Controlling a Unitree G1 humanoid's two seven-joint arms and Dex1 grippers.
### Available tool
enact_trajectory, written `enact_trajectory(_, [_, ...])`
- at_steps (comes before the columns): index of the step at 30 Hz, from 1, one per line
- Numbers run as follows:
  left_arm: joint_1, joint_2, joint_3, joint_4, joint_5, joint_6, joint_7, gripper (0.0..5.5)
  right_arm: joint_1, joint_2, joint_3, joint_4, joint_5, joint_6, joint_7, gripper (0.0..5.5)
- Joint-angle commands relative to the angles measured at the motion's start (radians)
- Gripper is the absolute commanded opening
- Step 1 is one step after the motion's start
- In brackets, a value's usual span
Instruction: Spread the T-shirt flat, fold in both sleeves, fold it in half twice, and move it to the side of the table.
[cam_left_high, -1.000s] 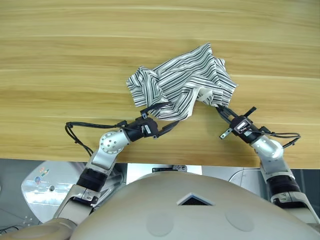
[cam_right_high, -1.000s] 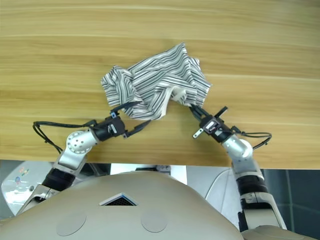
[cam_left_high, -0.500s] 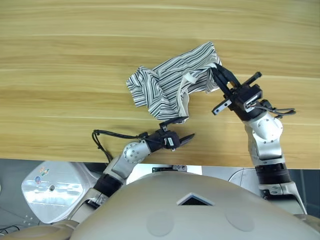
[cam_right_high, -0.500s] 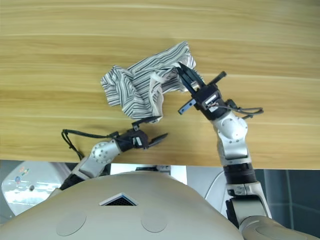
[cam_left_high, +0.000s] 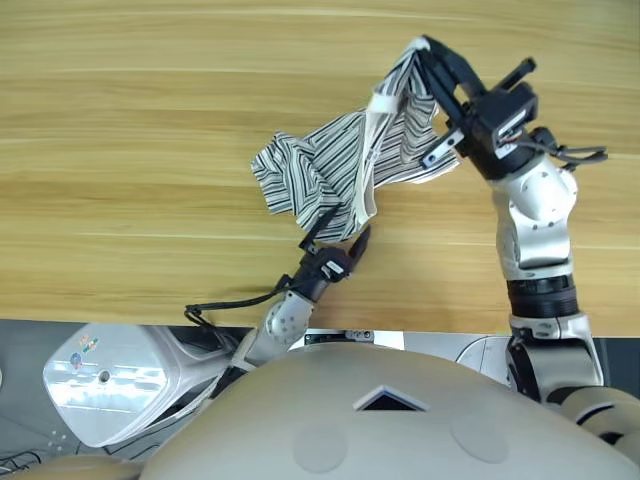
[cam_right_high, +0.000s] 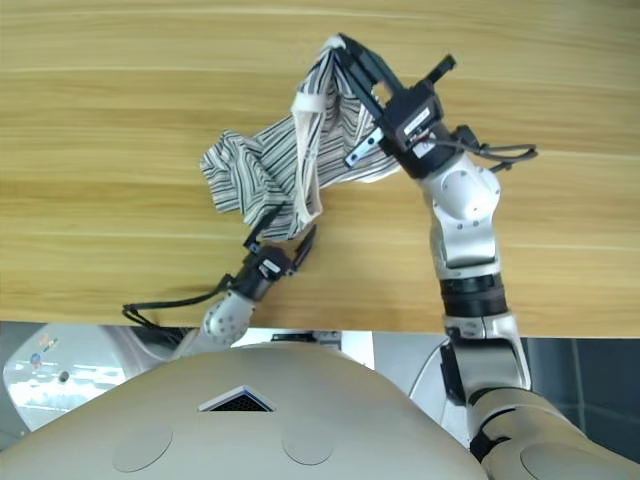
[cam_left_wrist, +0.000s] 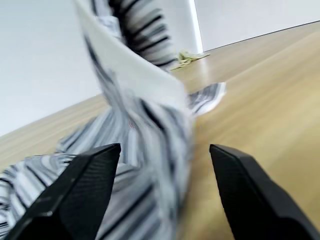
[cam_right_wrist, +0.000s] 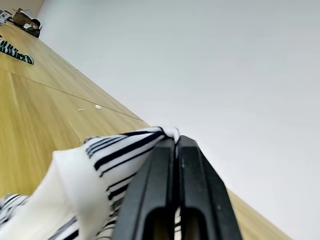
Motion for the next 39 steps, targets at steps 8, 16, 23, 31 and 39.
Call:
enact_trajectory(8, [-0.065,-0.012,0.026,0.010,0.025,0.111,0.028,3.33,-0.147,0.046,0.007,0.031,-0.058,0.068,-0.018,0.03])
enact_trajectory(16, [-0.136,-0.090,0.059,0.065,0.035,0.145,0.140,3.33,-0.118,0.048,0.008,0.031,-0.069,0.058,-0.017,0.03])
enact_trajectory(23, [-0.143,-0.066,0.002,0.131,0.123,0.048,0.230,2.70,-0.111,0.050,0.012,0.065,-0.091,0.037,-0.017,0.00])
enact_trajectory(31, [-0.218,-0.057,-0.013,0.272,0.217,0.000,0.386,2.70,-0.115,0.052,0.014,0.095,-0.102,0.009,-0.015,0.00])
enact_trajectory(39, [-0.240,-0.084,-0.002,0.273,0.149,0.052,0.340,1.64,-0.104,0.039,0.004,0.081,-0.094,-0.001,-0.011,0.00])
